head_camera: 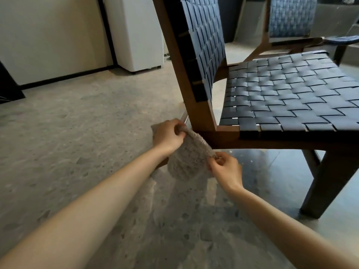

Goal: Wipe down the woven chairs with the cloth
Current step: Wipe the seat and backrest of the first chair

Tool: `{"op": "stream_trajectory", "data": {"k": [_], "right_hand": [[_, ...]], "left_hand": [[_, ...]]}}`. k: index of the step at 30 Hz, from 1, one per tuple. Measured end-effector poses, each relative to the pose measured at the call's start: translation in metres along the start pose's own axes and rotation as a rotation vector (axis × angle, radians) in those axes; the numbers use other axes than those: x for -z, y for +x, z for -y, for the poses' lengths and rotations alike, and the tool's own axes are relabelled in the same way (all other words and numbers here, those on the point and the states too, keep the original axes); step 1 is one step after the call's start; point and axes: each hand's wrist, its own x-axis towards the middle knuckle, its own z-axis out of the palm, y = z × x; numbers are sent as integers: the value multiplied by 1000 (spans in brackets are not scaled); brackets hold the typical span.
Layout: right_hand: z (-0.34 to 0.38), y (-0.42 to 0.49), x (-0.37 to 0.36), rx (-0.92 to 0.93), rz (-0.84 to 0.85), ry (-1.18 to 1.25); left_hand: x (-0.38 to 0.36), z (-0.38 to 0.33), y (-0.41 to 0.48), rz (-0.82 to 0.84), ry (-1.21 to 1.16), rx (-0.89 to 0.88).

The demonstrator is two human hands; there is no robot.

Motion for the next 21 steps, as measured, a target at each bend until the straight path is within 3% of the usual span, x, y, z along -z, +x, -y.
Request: {"op": "stream_trajectory", "data": {"k": [4, 7, 13, 17, 21], "right_hand": [[-9, 16, -27, -200, -107, 209], [-9, 20, -42, -168, -31, 337], [-18, 35, -59, -86, -35, 508], [-30, 44, -78, -160, -71, 758], [-37, 46, -105, -5, -50, 644]], "left_hand": [[-27, 2, 4, -127, -306, 66], [-36, 6, 6, -199, -412, 59], [-48, 30, 11, -54, -276, -132], [-51, 44, 16, -23, -206, -265], [-55, 69, 20, 52, -186, -327]]}}
